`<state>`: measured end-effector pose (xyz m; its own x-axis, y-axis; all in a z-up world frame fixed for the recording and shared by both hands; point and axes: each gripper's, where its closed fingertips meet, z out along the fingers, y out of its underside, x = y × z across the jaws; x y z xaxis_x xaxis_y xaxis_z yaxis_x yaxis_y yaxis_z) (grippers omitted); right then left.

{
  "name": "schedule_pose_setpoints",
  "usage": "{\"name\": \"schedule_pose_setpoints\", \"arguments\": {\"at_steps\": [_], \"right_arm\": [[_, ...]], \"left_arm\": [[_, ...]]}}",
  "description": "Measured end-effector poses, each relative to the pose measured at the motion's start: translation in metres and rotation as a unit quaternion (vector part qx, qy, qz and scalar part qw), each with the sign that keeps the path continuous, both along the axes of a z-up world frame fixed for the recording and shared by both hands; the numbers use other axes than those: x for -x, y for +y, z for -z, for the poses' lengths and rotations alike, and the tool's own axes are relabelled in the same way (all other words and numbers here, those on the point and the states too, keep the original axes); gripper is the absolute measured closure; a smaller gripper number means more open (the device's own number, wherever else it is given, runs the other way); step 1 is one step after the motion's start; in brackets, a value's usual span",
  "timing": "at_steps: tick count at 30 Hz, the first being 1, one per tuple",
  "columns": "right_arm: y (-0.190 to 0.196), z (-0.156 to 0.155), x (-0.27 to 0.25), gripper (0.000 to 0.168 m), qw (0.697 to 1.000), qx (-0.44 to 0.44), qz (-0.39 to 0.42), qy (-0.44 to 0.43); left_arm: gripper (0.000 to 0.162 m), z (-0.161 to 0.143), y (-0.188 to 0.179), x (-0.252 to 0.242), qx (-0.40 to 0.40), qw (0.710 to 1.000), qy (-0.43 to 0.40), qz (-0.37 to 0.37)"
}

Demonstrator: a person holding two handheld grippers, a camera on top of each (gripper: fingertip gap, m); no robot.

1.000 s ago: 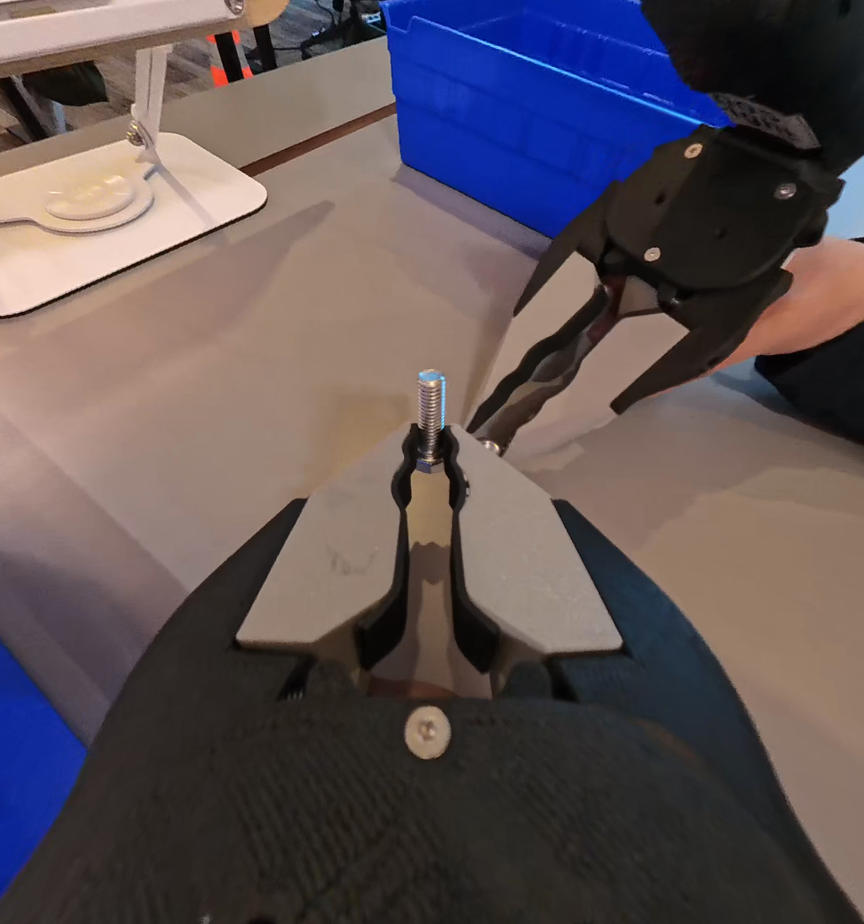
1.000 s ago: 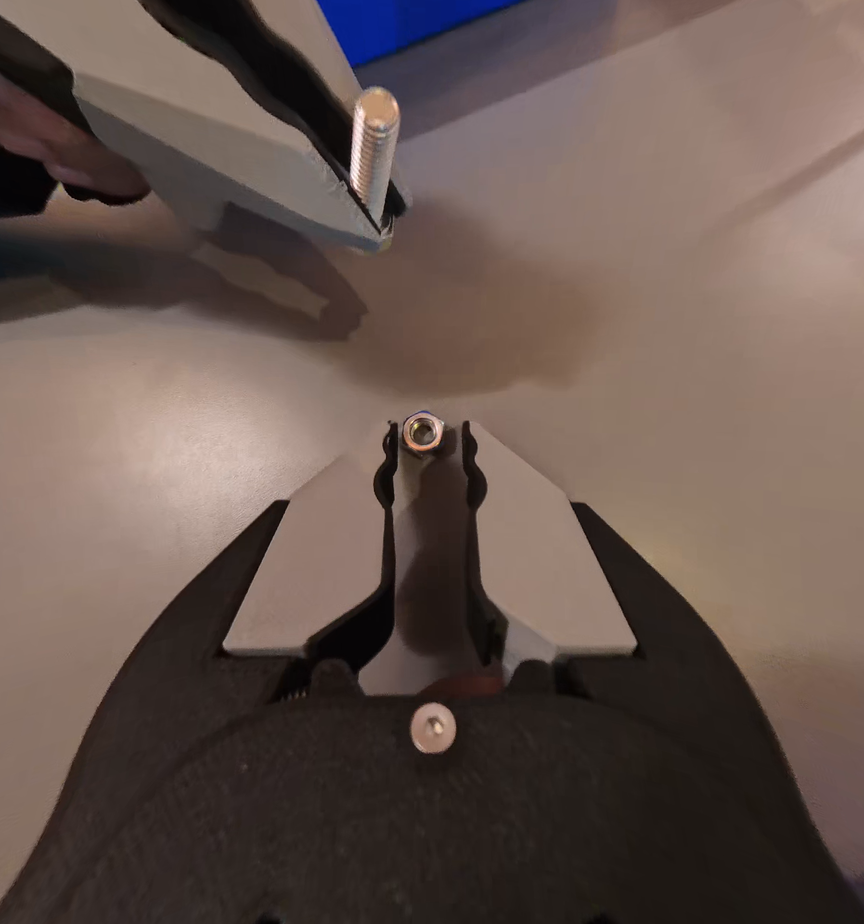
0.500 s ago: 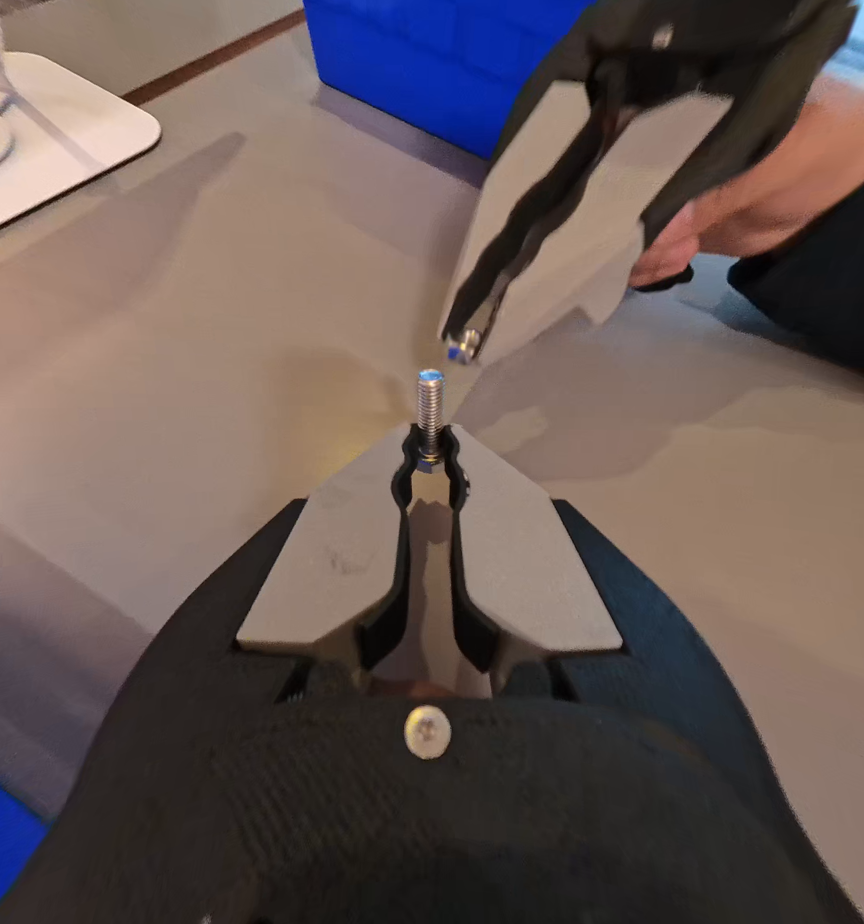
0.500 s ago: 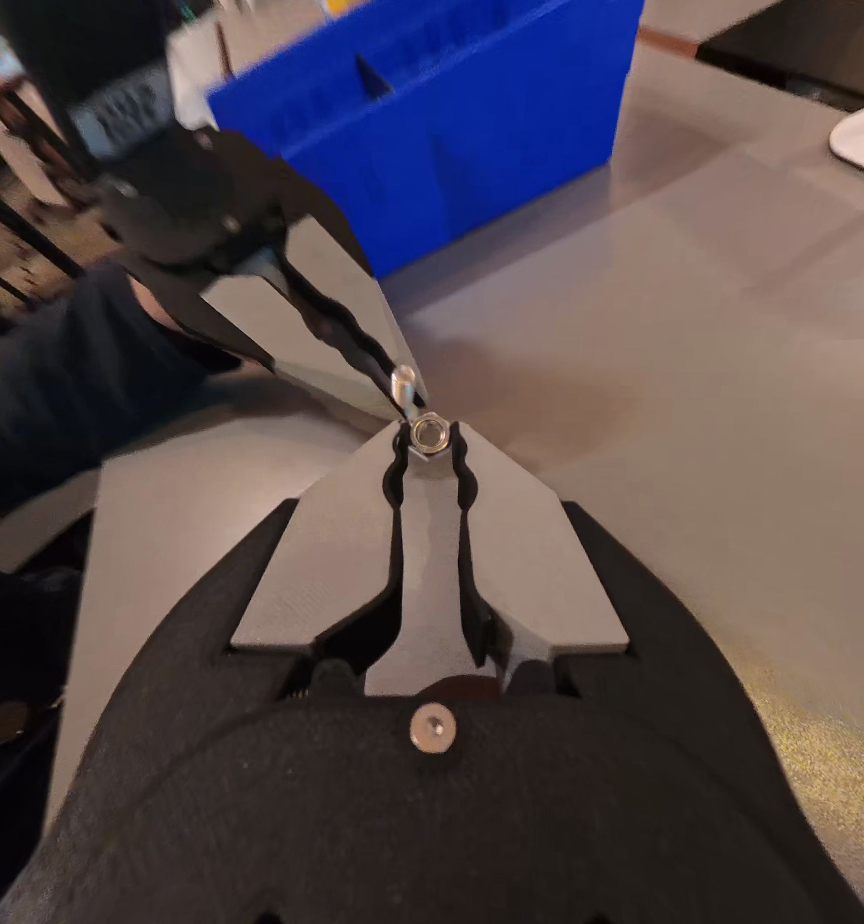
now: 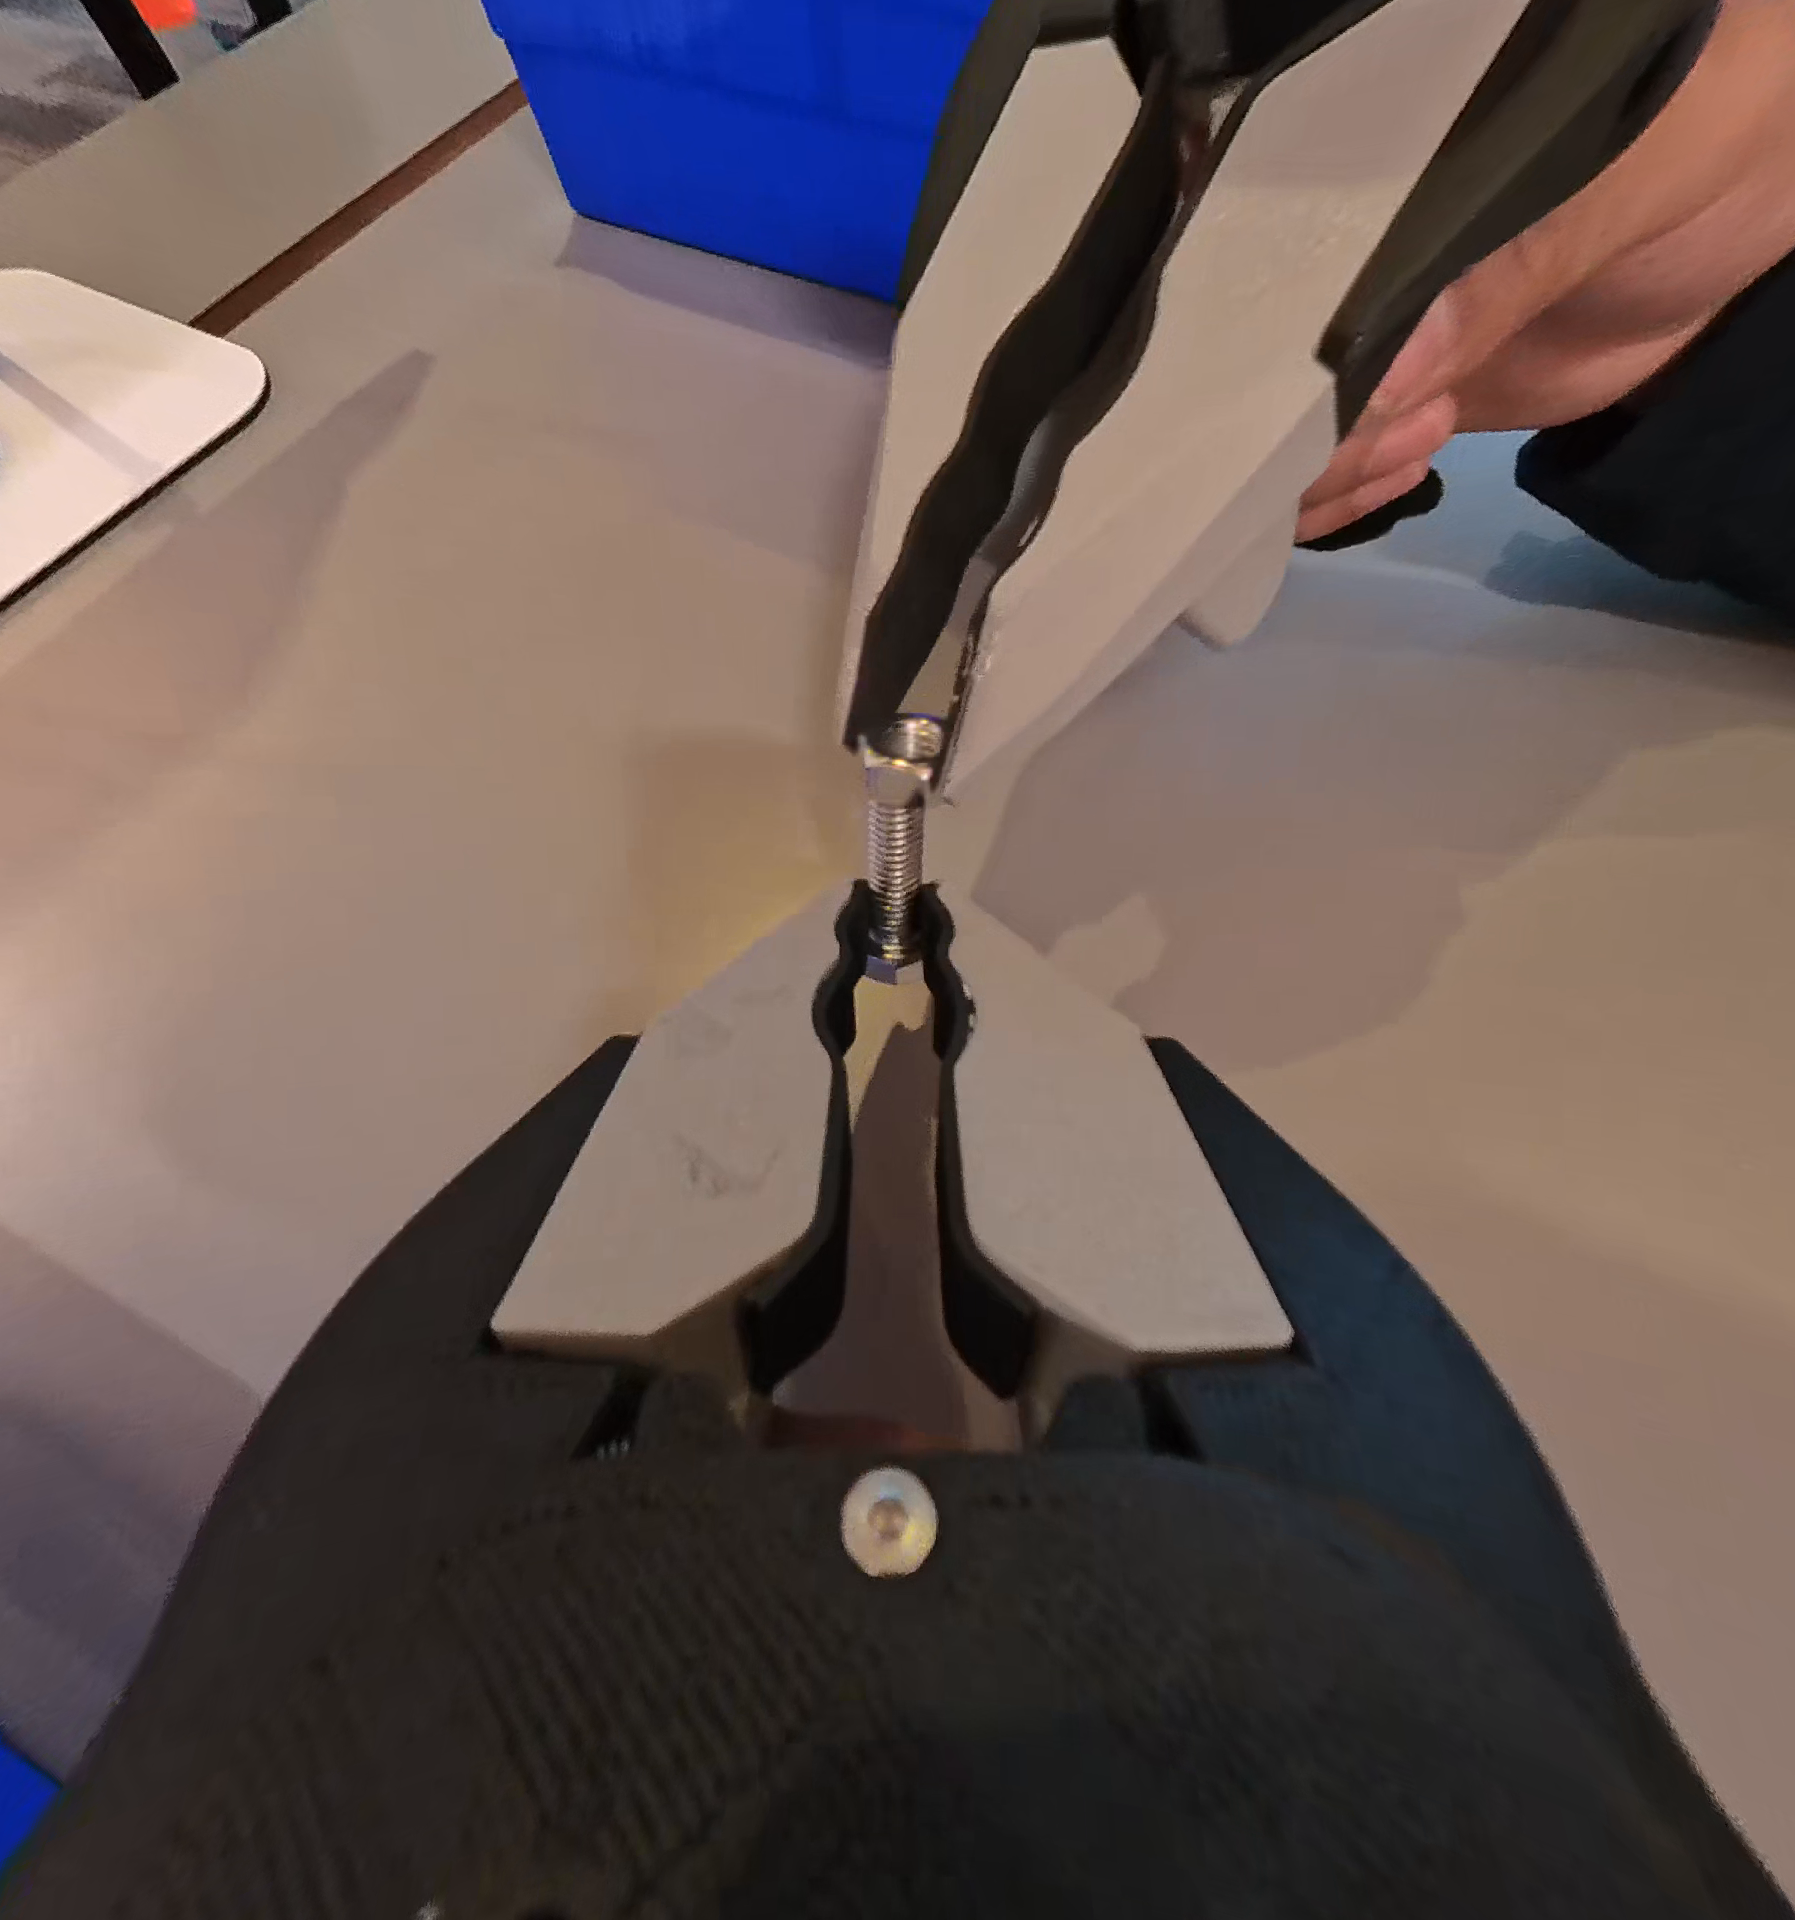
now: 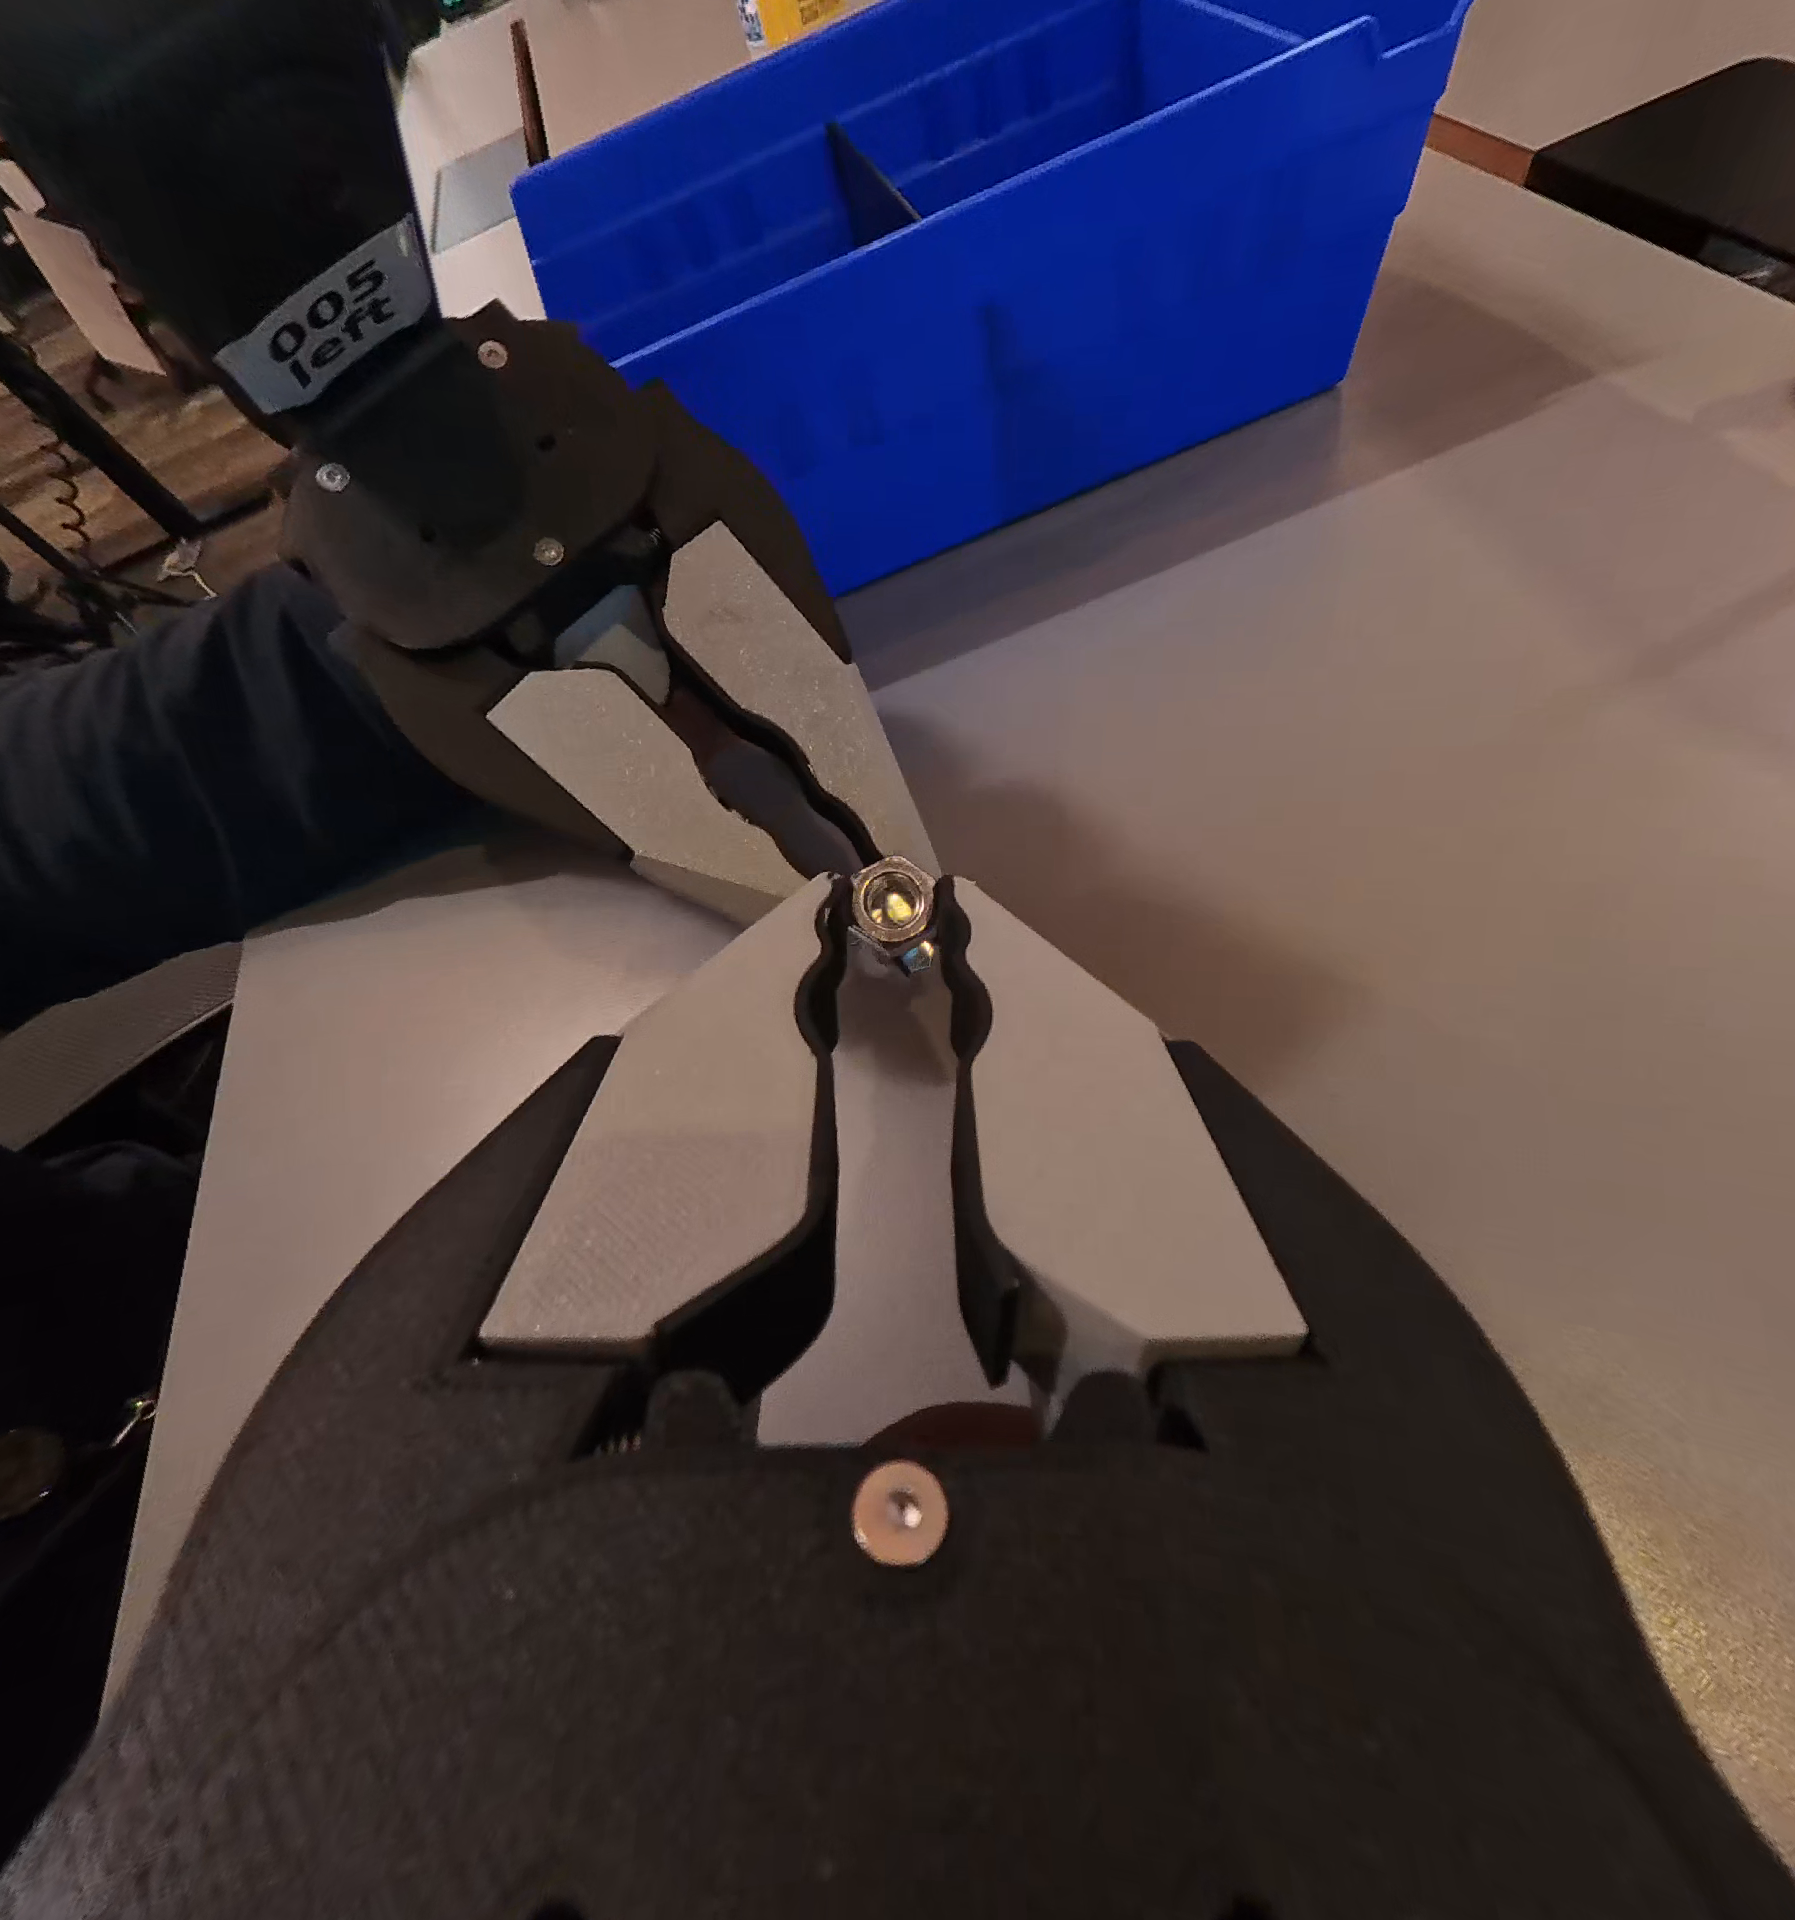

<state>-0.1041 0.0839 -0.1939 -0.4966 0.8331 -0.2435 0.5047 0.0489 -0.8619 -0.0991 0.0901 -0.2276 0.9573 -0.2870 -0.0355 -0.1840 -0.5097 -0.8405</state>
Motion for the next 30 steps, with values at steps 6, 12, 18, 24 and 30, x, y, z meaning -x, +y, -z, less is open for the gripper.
{"name": "schedule_pose_setpoints", "arguments": {"at_steps": [6, 12, 18, 24, 30], "right_arm": [[0.006, 0.005, -0.001, 0.154, 0.999, -0.040, 0.012, -0.011], [0.010, 0.003, -0.002, 0.154, 0.997, -0.074, 0.026, -0.008], [0.011, -0.003, -0.006, 0.154, 0.995, -0.091, 0.028, -0.005], [0.013, -0.009, -0.009, 0.154, 0.994, -0.105, 0.038, -0.006], [0.013, -0.009, -0.012, 0.154, 0.992, -0.115, 0.040, -0.012]], "left_arm": [[0.155, 0.002, 0.004, -0.001, -0.008, 1.000, 0.019, -0.002], [0.155, 0.001, 0.012, -0.002, -0.036, 0.998, 0.047, -0.009], [0.155, -0.006, 0.015, -0.006, -0.058, 0.998, 0.037, -0.006], [0.155, -0.012, 0.017, -0.011, -0.070, 0.997, 0.010, -0.010], [0.155, -0.013, 0.017, -0.016, -0.069, 0.997, -0.015, -0.003]]}}
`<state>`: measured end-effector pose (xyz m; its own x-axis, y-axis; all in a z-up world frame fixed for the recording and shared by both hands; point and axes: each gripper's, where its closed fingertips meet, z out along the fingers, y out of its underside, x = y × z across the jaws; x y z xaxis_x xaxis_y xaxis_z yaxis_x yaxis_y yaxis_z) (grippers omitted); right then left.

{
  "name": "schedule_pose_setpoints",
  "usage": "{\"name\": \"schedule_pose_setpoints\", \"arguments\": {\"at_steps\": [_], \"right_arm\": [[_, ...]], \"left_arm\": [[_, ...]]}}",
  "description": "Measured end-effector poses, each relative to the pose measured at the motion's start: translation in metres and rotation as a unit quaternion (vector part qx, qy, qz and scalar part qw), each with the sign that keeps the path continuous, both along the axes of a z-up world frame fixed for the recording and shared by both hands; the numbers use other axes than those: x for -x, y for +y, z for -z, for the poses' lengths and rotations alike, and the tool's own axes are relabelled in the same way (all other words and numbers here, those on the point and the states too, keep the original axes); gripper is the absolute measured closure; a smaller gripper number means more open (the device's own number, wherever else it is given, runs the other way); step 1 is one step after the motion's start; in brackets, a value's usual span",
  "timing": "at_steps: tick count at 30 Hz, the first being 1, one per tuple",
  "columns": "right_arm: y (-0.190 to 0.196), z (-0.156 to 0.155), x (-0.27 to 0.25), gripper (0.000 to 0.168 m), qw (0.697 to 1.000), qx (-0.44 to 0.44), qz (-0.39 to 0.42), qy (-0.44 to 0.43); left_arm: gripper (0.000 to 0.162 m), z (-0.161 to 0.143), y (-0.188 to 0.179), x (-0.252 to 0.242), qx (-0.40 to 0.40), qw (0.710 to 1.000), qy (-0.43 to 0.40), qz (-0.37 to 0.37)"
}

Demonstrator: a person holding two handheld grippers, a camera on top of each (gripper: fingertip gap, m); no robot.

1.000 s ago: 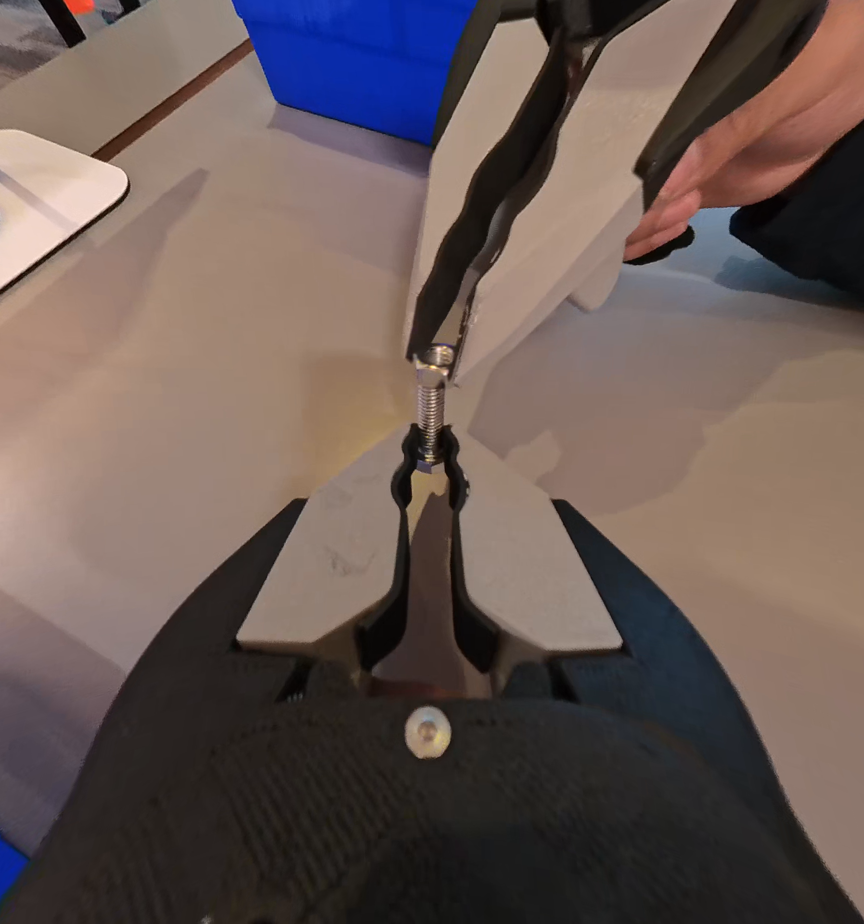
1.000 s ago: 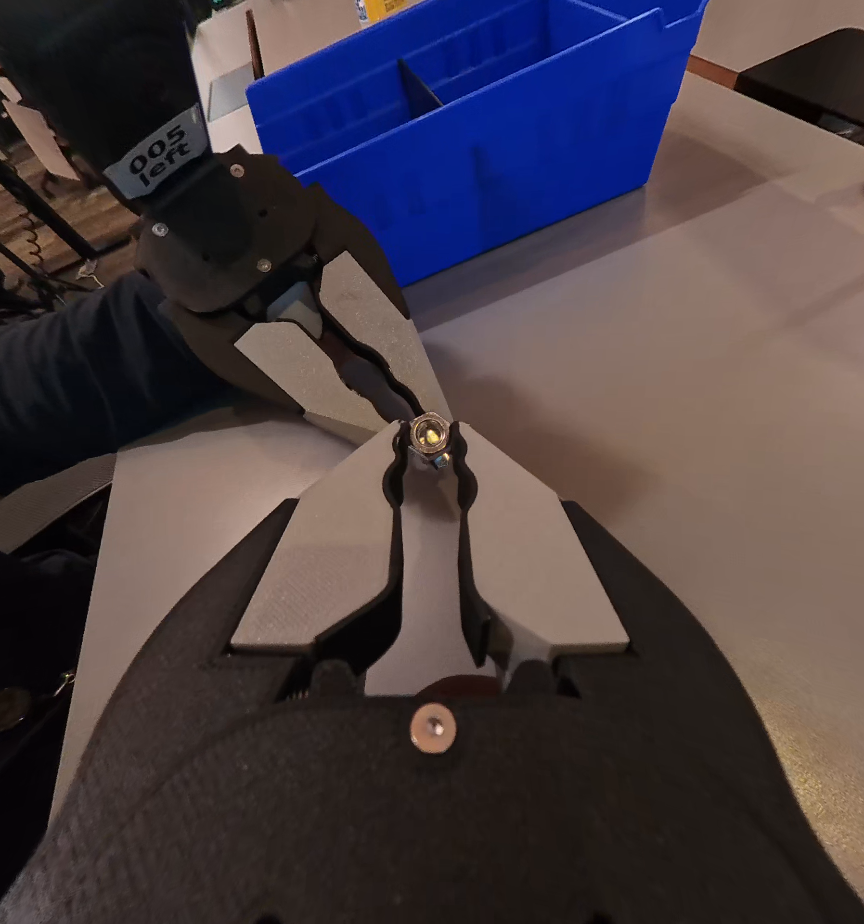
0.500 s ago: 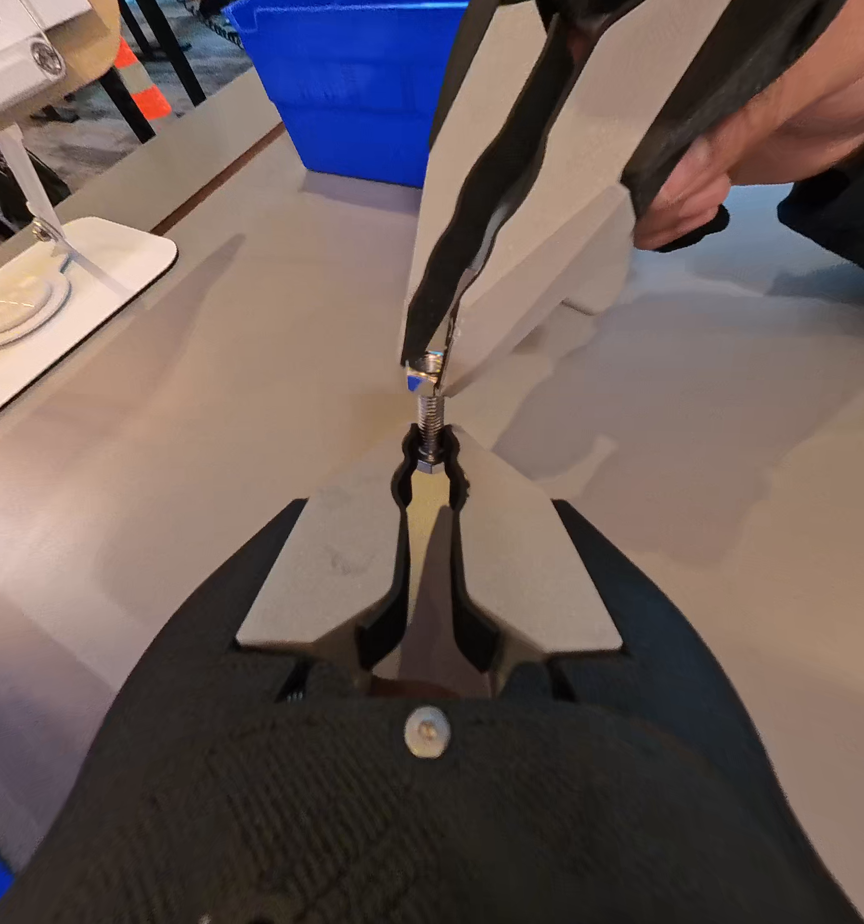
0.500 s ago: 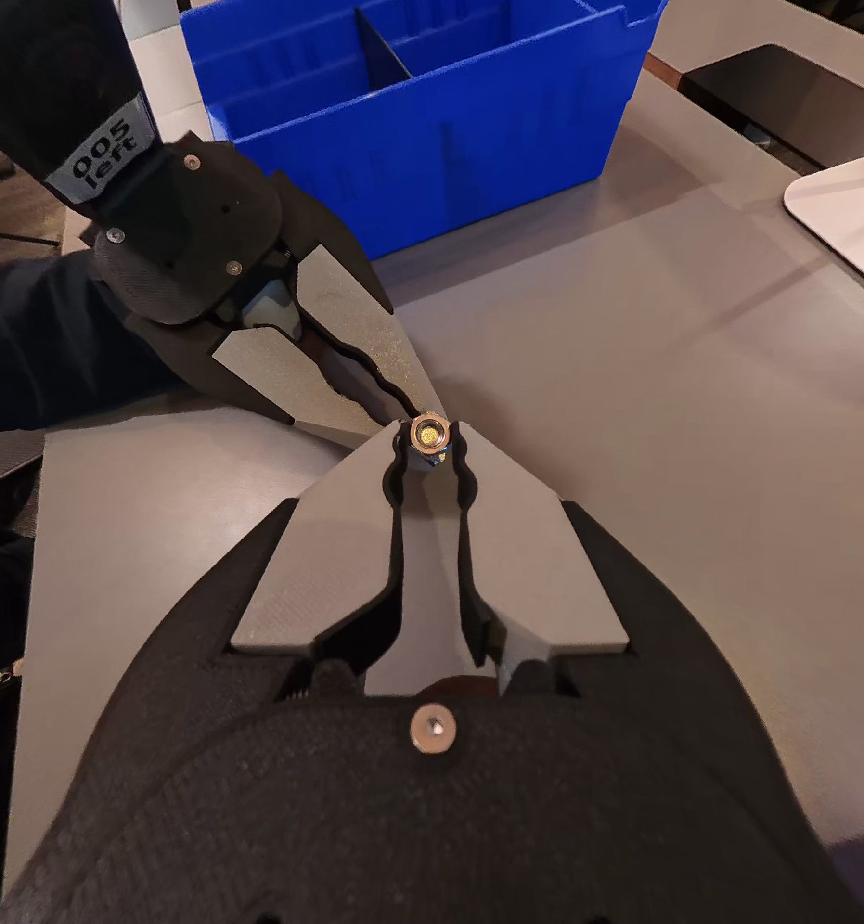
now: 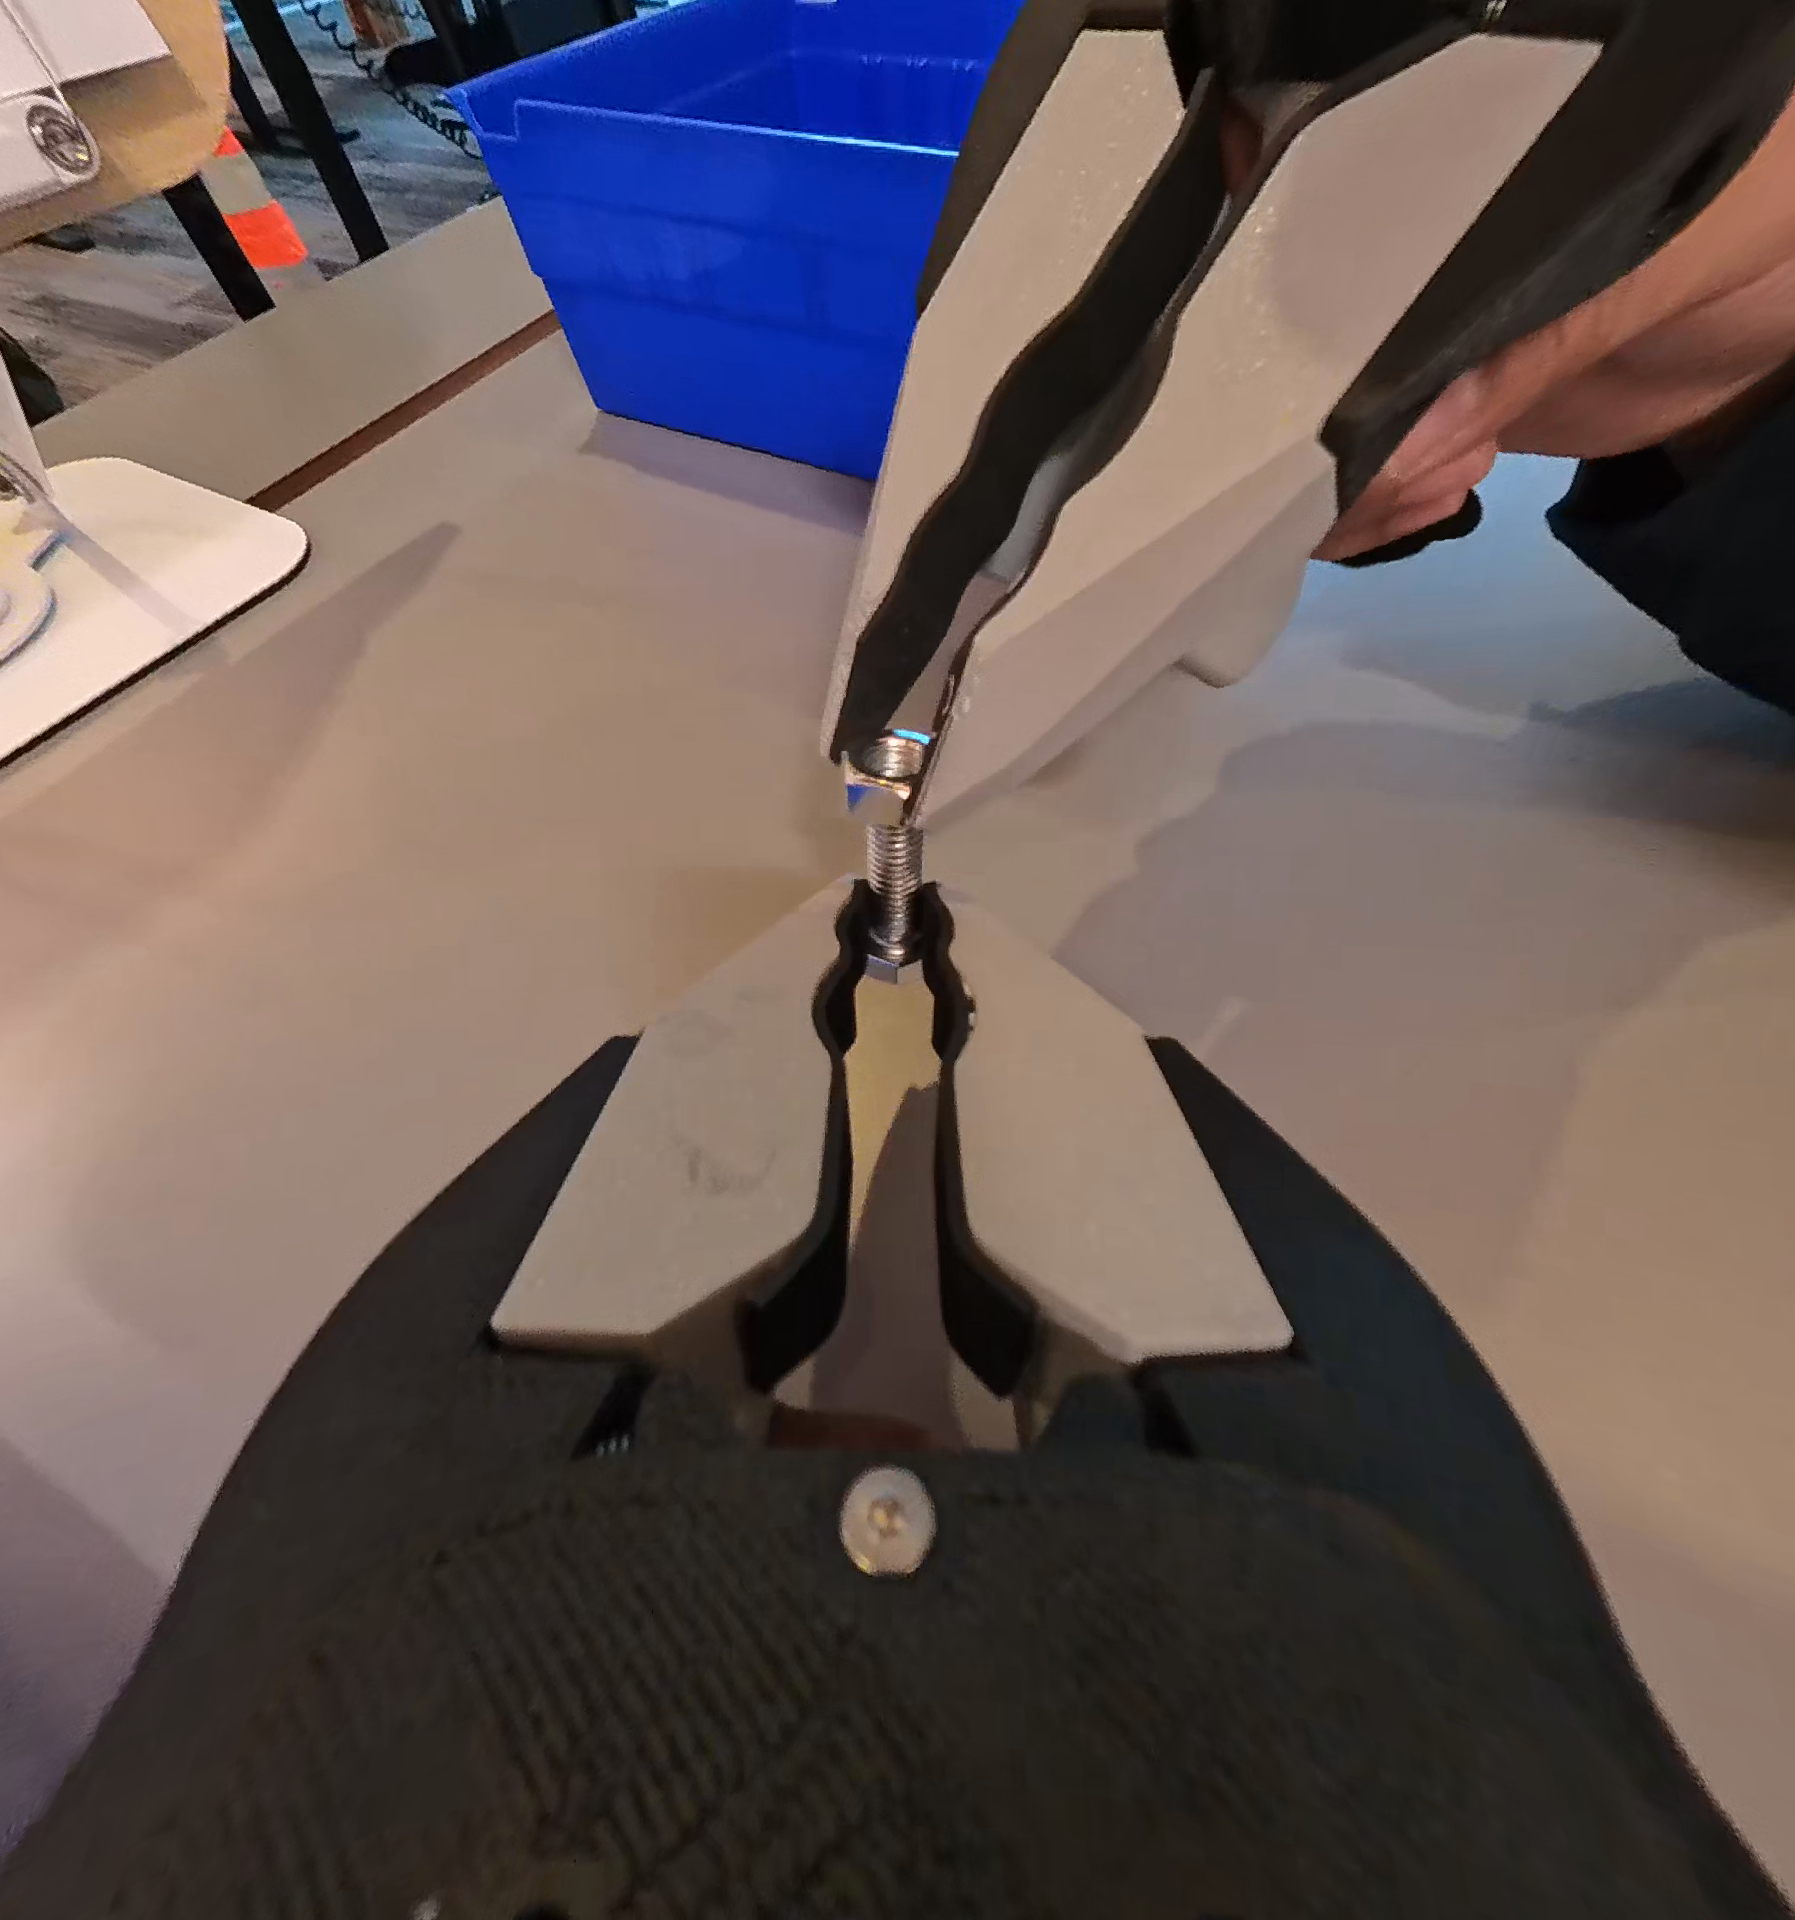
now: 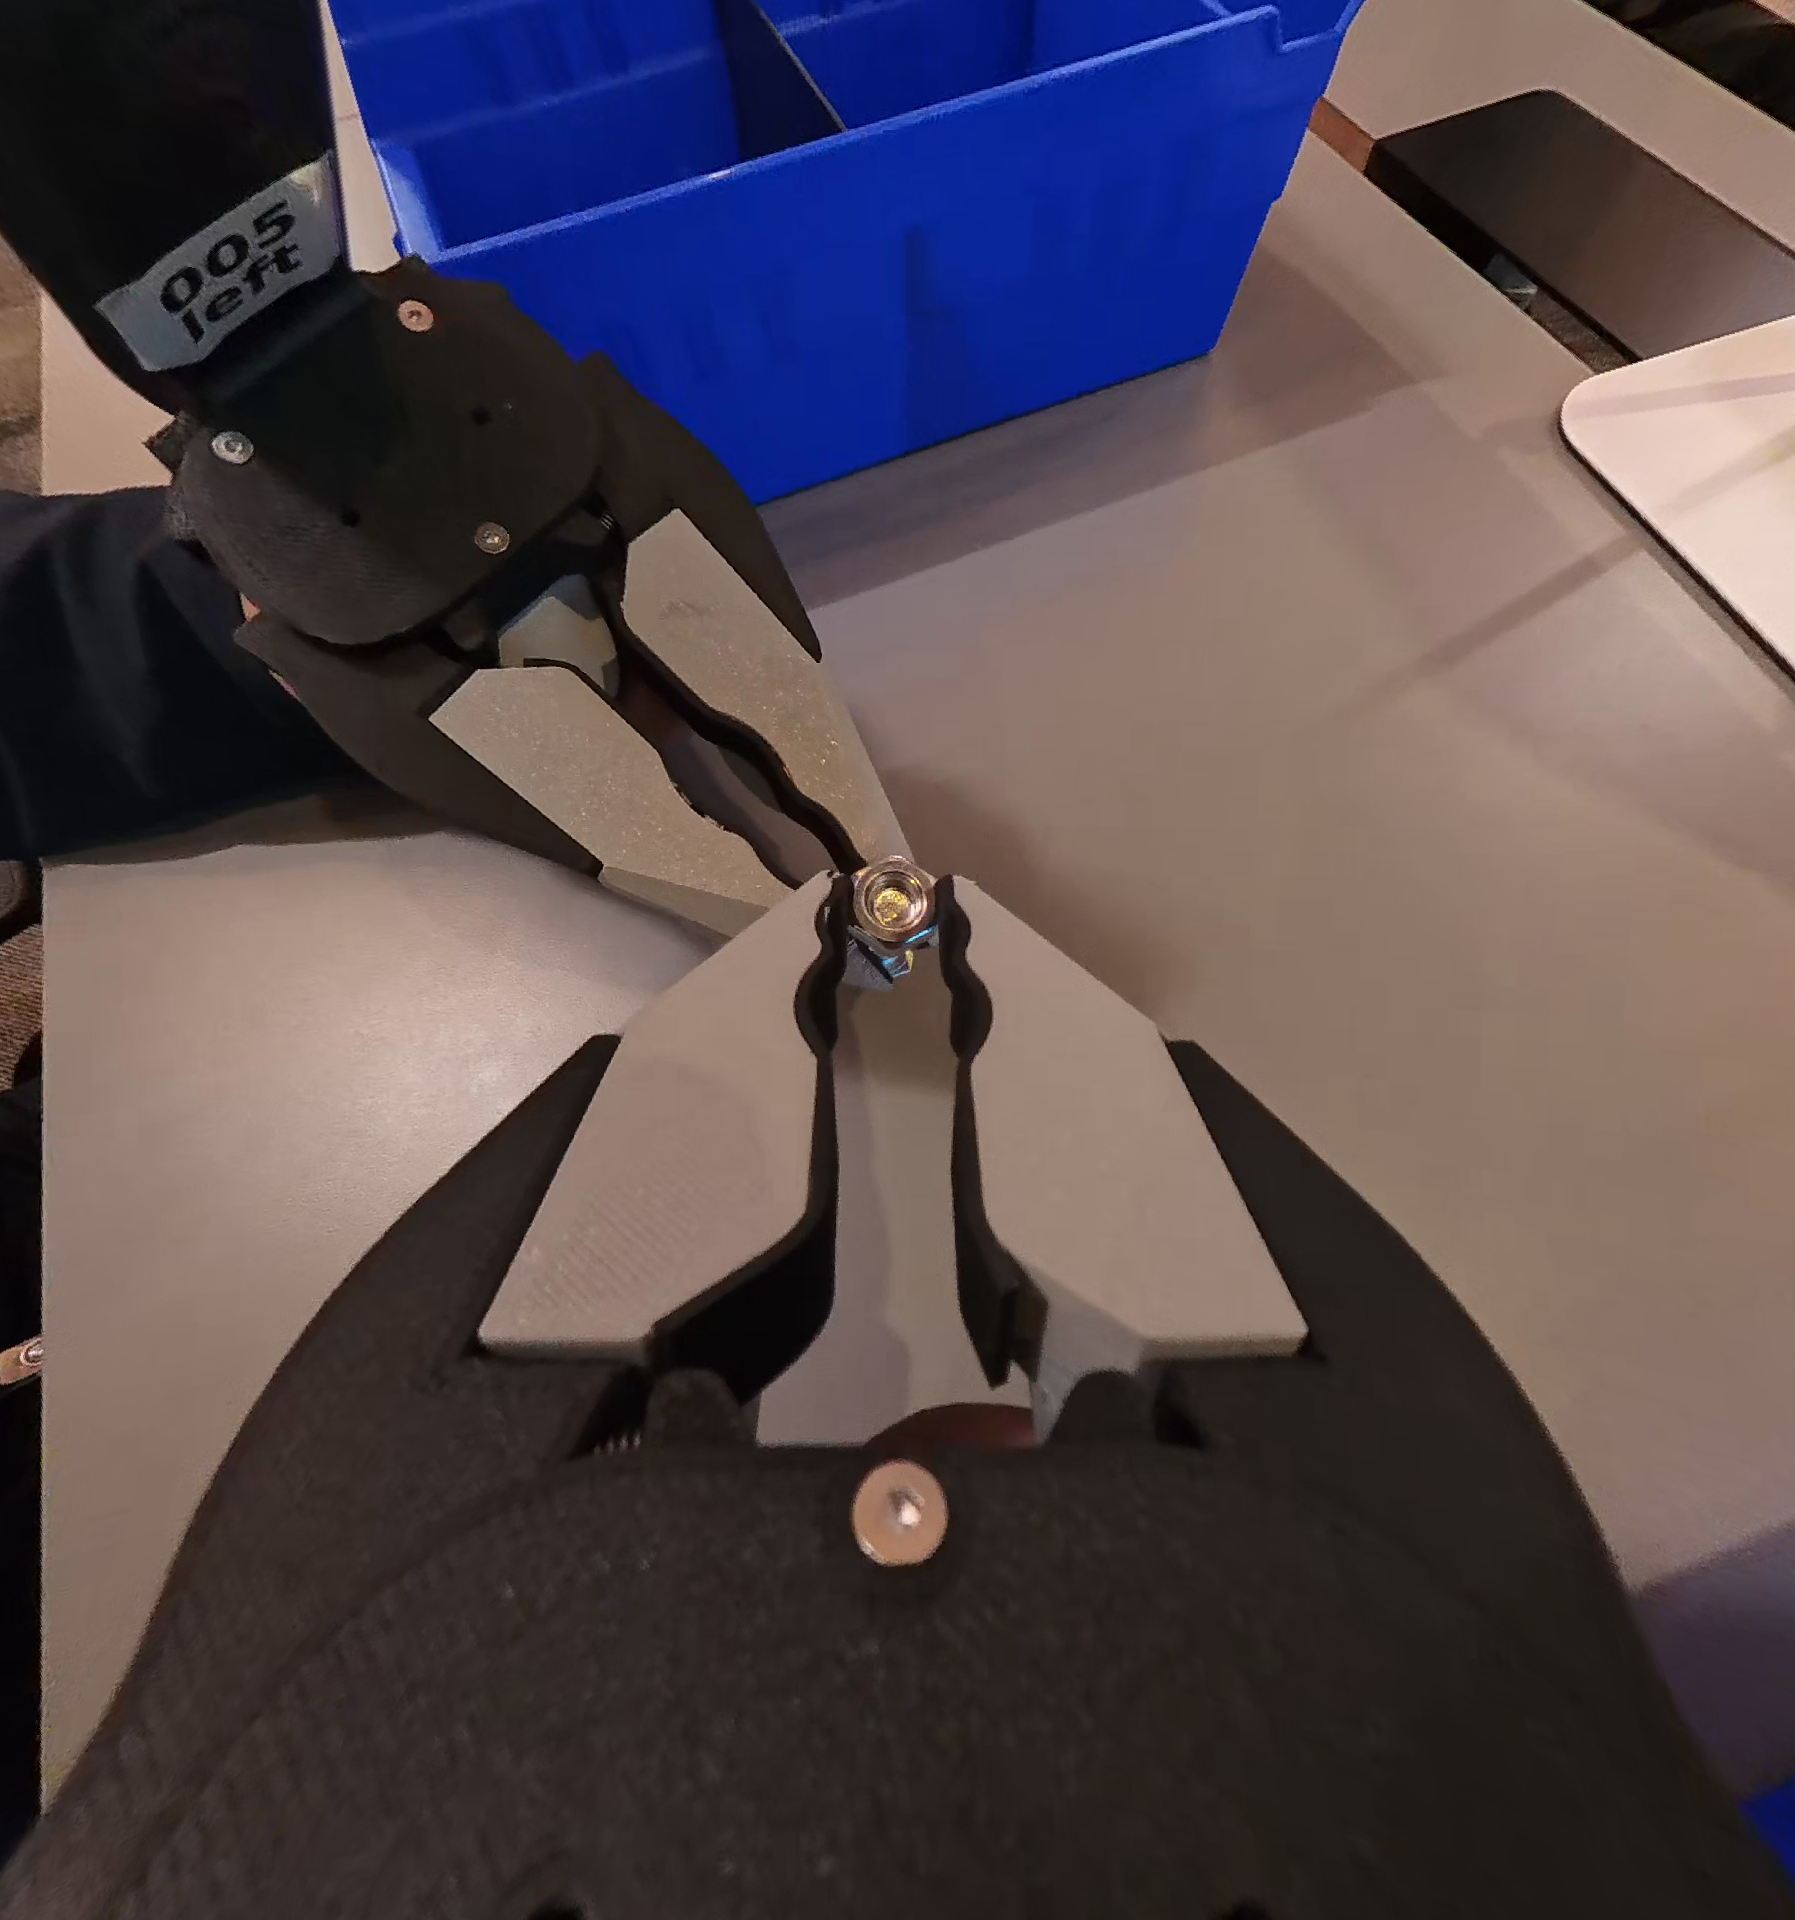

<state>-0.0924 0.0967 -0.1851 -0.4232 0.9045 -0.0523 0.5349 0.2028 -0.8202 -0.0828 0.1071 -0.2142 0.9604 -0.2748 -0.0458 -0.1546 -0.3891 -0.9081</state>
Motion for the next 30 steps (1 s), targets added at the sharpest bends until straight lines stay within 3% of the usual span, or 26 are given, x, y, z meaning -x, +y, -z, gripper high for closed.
{"name": "schedule_pose_setpoints", "arguments": {"at_steps": [10, 20, 30], "right_arm": [[-0.001, -0.010, 0.003, 0.153, 0.998, 0.053, -0.002, 0.021], [-0.002, -0.058, -0.004, 0.123, 0.976, 0.188, -0.037, 0.105], [-0.026, -0.052, -0.008, 0.125, 0.975, 0.148, -0.104, 0.126]], "left_arm": [[0.155, -0.008, 0.000, -0.001, -0.010, 0.998, -0.058, 0.002], [0.155, -0.022, -0.003, 0.000, -0.036, 0.994, -0.098, 0.012], [0.155, -0.042, -0.013, -0.008, -0.073, 0.991, -0.097, 0.051]]}}
